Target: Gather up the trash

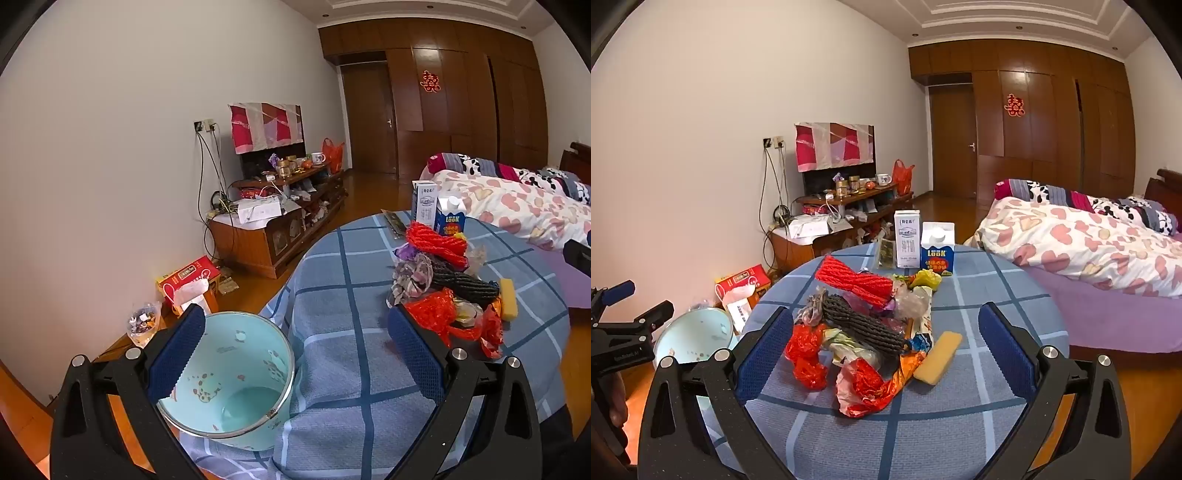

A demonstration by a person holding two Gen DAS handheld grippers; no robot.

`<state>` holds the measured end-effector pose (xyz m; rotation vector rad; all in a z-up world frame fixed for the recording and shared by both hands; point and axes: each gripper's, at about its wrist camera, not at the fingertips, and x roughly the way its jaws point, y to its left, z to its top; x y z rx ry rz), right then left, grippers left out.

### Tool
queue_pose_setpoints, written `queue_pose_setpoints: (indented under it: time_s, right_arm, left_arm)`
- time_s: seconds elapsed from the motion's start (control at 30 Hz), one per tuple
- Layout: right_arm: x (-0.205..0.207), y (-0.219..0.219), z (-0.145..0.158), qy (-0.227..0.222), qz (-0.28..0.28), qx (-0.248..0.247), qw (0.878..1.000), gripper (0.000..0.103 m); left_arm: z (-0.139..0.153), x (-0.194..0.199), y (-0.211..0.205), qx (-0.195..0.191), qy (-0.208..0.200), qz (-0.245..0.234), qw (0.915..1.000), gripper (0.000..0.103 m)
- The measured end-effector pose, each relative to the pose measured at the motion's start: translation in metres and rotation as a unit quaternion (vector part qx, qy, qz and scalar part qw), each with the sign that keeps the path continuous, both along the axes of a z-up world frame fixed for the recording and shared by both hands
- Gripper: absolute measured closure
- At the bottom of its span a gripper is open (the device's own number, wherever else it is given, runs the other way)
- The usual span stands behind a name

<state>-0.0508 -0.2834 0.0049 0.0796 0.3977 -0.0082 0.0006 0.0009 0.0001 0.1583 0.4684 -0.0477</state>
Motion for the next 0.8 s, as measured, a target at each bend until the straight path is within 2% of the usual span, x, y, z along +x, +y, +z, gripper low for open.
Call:
queue_pose_setpoints:
  time_s: [0.33,0.4,0.8]
  right_arm:
    - [-0.006,0.001,0.004,-0.007,0.008,-0.008,1.000,0.005]
    - [-0.001,0.004,-0.007,0.001,0.003,-0.001,1.000,0.005]
    - [0.005,0.007,-0.011,0.004,0.004,0.001,1.000,0.005]
  left_arm:
    - [0.000,0.000,0.000,-0.001,0.000,0.000,1.0000,0.006]
    - [0.000,0.000,0.000,-0.002,-0.001,0.001,1.0000,0.006]
    - [0.000,-0.001,0.000,-0.001,-0.003,0.001,1.0000,0.006]
